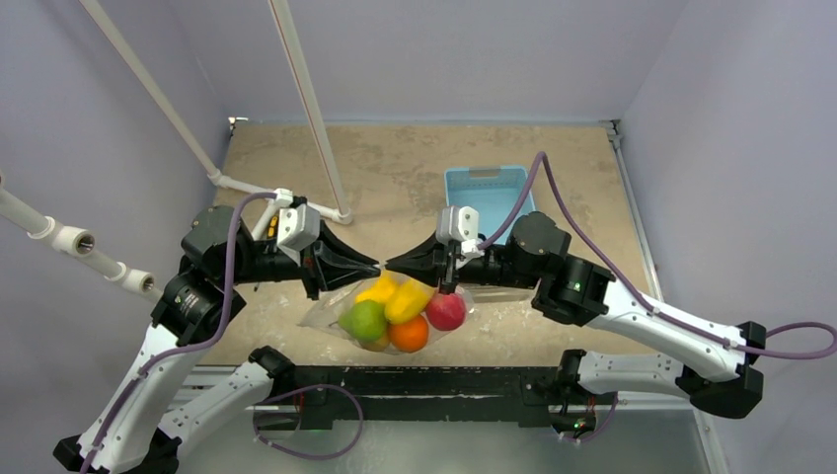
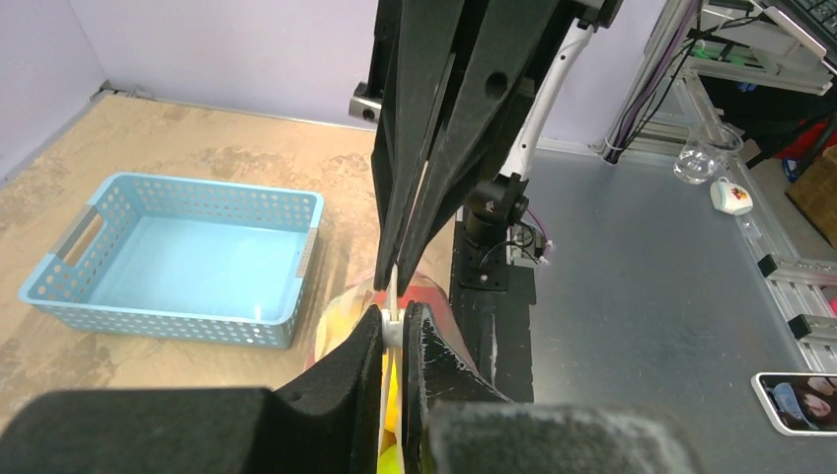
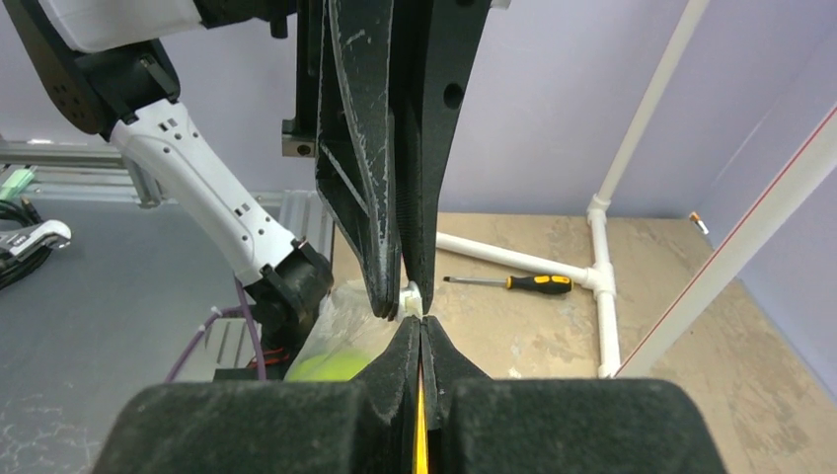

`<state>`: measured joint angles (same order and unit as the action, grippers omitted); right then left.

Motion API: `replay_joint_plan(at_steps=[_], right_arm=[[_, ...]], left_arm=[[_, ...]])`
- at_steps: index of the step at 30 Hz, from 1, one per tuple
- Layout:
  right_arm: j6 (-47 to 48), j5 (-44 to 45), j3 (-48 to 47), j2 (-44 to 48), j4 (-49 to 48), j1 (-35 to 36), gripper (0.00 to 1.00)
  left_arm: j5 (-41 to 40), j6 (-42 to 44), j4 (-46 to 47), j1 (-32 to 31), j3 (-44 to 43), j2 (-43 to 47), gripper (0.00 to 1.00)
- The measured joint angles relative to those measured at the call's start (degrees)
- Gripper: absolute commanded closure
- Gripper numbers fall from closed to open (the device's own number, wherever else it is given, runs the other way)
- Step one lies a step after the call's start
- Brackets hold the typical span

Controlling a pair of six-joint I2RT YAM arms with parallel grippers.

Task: Place the food in the zip-top bag and seal the zipper

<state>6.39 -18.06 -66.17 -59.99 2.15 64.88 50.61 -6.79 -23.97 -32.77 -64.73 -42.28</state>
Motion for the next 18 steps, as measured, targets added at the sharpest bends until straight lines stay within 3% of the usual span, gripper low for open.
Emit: replay_joint_plan(at_steps=[10,14,18], right_arm=[[0.04,1.09,0.0,1.64,-3.58,-0.04,1.0],[-0.02,0.55,0.0,1.49,-3.41,-0.04,0.73],[0.98,-0.98,0.0,1.27,-2.01,-0.04,0.61]], left_arm=[[-0.39,0.42,-5.57,0.0,0.92,0.46,1.0],[-0.52,0.42,-6.58,0.0,0.92,0.42,1.0],[-0.55,0.5,-7.48,0.0,0.9,0.42,1.0]])
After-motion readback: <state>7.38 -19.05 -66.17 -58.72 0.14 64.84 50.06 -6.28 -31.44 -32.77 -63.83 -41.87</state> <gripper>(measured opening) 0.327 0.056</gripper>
